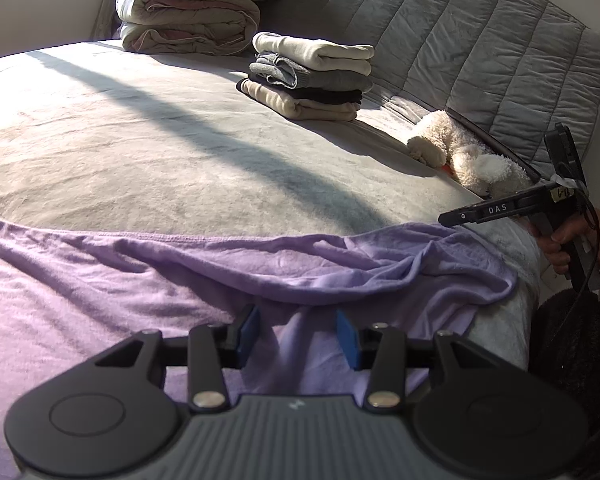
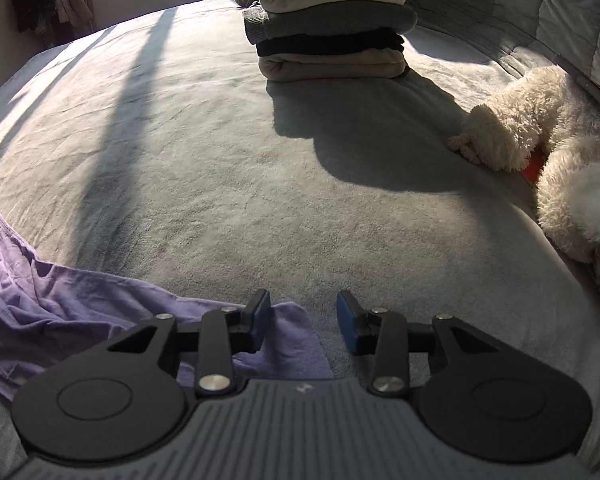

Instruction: Fold clothes

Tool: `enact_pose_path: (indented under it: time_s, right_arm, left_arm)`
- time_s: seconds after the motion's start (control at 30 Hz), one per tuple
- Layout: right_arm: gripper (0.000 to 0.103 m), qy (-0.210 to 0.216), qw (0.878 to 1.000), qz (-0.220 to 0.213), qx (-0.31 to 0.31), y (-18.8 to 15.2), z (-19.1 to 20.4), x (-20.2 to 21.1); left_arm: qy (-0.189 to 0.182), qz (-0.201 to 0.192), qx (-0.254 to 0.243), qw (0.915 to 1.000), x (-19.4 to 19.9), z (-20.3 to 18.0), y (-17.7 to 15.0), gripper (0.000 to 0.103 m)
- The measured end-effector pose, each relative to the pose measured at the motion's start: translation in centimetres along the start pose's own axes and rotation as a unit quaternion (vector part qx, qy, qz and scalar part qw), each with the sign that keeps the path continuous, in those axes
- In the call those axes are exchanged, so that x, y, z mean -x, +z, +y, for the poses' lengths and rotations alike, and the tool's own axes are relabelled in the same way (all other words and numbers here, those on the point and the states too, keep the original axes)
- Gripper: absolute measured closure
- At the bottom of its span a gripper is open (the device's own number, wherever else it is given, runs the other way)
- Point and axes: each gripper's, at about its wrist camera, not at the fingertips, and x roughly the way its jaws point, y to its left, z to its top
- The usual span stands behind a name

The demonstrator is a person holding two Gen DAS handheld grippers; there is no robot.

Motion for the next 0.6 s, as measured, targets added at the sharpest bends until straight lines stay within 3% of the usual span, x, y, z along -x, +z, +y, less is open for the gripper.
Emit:
enact_pose_path:
  time_s: [0.03, 0.07, 0.2, 0.23, 0.3, 0.4, 0.47, 0.53, 0.6]
  right_arm:
    - [0.1, -0.002, 1.0, -0.004, 0.014, -0.2, 0.6, 0.1]
    - [0.1, -0.012, 1.0, -0.009, 0.021, -0.3, 1.1, 0.3]
    - [0.101, -0.118, 0.99, -0.068, 0.029, -0.6, 1.6, 1.4]
    - [0.101, -0.123, 0.99, -0.065, 0.024, -0.6, 1.4, 1.0]
    - [0.101, -0.128, 0.991, -0.044, 0.024, -0.7, 1.3, -0.4]
    - [0.099, -0.131, 0.989, -0.047, 0.048, -0.9, 1.9, -1.0]
    - [0.098, -0.111, 0.992, -0.049, 0.021, -0.7, 1.4, -0.5]
    - [0.089, -0.087, 0.995, -0.054, -0.016, -0.7, 0.6, 0.8]
    - [0.088, -0.072, 0.995, -0.059, -0.029, -0.8, 0.2, 1.7]
  left_arm:
    - [-0.002, -0.002, 0.004, 1.0, 0.0, 0.0, 0.0, 0.059]
    - [-0.005, -0.005, 0.007, 1.0, 0.1, 0.0, 0.1, 0.059]
    - [-0.014, -0.008, 0.007, 0.9998, 0.2, -0.3, 0.1, 0.059]
    - [-0.013, -0.007, 0.006, 0.9999, 0.1, -0.4, 0.1, 0.059]
    - [-0.009, -0.005, 0.002, 0.9999, 0.0, -0.6, 0.0, 0.059]
    - [-0.007, -0.004, 0.005, 1.0, -0.1, -0.7, 0.2, 0.059]
    - [-0.006, -0.005, 0.01, 0.9999, 0.0, -0.6, 0.2, 0.059]
    - [-0.004, -0.005, 0.014, 0.9999, 0.1, -0.6, 0.2, 0.059]
    - [-0.003, -0.007, 0.016, 0.9998, 0.2, -0.6, 0.3, 0.059]
